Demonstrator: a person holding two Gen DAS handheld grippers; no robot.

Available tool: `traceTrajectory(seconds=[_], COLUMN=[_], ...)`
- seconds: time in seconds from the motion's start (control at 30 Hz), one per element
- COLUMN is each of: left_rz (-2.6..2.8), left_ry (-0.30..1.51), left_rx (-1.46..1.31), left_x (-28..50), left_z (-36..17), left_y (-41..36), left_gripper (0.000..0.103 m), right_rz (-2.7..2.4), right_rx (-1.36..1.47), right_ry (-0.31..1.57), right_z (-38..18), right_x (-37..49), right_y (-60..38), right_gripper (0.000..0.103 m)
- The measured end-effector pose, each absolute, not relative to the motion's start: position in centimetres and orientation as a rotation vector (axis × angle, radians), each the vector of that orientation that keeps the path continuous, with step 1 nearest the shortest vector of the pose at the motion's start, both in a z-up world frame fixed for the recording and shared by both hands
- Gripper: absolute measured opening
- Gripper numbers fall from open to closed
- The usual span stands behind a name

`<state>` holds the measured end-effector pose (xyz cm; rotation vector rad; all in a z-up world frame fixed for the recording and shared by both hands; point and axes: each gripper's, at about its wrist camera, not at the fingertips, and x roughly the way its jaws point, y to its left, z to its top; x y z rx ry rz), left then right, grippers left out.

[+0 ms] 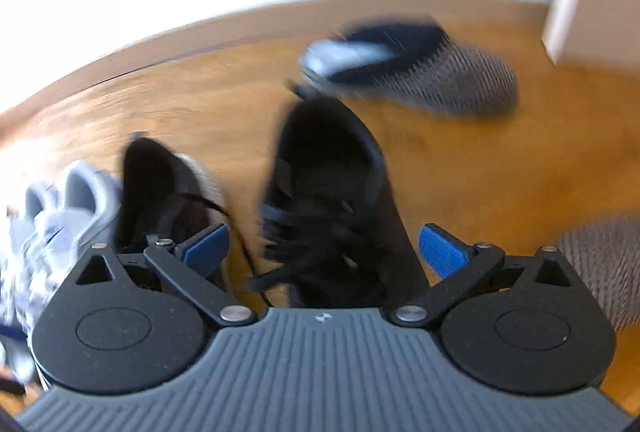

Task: Organize scattered shoes
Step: 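Lower the sneaker beside the first black sneaker and open the right gripper, then move both tools toward the grey knit slippers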

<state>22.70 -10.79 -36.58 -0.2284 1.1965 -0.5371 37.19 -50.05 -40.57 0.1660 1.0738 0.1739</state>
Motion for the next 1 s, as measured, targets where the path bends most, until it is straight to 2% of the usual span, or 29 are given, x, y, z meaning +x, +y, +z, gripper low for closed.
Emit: traceTrajectory(seconds=[0.07,0.13,0.27,0.4,0.47,0.57,0.63,0.7,0.8,0.83,1.0], left_rz=[-0.540,-0.547,-0.559,-0.538,-0.529,-0.527,-0.528,-0.533,-0.538,-0.539,-0.534], left_ry=[1.192,1.186,1.171,1.176,1.179,1.176,1.174,1.172,1.164,1.162,1.164], left_rx=[-0.227,-0.226,-0.216,-0.221,-0.225,-0.218,-0.214,-0.209,-0.204,-0.206,-0.207], left_x=[22.5,22.3,21.9,22.0,22.0,22.1,22.1,22.2,22.2,22.1,22.4], left_z=[-36.3,-35.9,-35.3,-35.7,-35.8,-35.5,-35.4,-35.2,-35.1,-35.1,-35.5], left_y=[-10.8,-10.7,-10.3,-9.7,-9.5,-9.5,-9.5,-9.4,-9.1,-9.0,-8.8], left_gripper=[0.075,0.075,0.075,0.075,0.075,0.075,0.075,0.075,0.075,0.075,0.076], right_rz=[0.170,0.148,0.177,0.243,0.258,0.195,0.179,0.191,0.198,0.196,0.092], right_rx=[0.196,0.166,0.070,0.067,0.104,0.150,0.161,0.143,0.144,0.140,0.136], right_ry=[1.112,1.144,1.147,1.179,1.211,1.211,1.208,1.179,1.099,1.070,0.996], right_z=[-42.0,-42.9,-43.1,-42.8,-43.1,-43.1,-42.8,-41.8,-39.5,-38.8,-36.2], right_x=[37.6,37.6,37.1,37.0,37.2,36.8,36.8,37.0,36.6,36.4,34.8], right_y=[-49.9,-49.1,-47.0,-44.9,-44.0,-43.5,-43.7,-44.0,-44.9,-45.2,-48.1], right_gripper=[0.099,0.075,0.057,0.053,0.046,0.044,0.045,0.053,0.085,0.089,0.090])
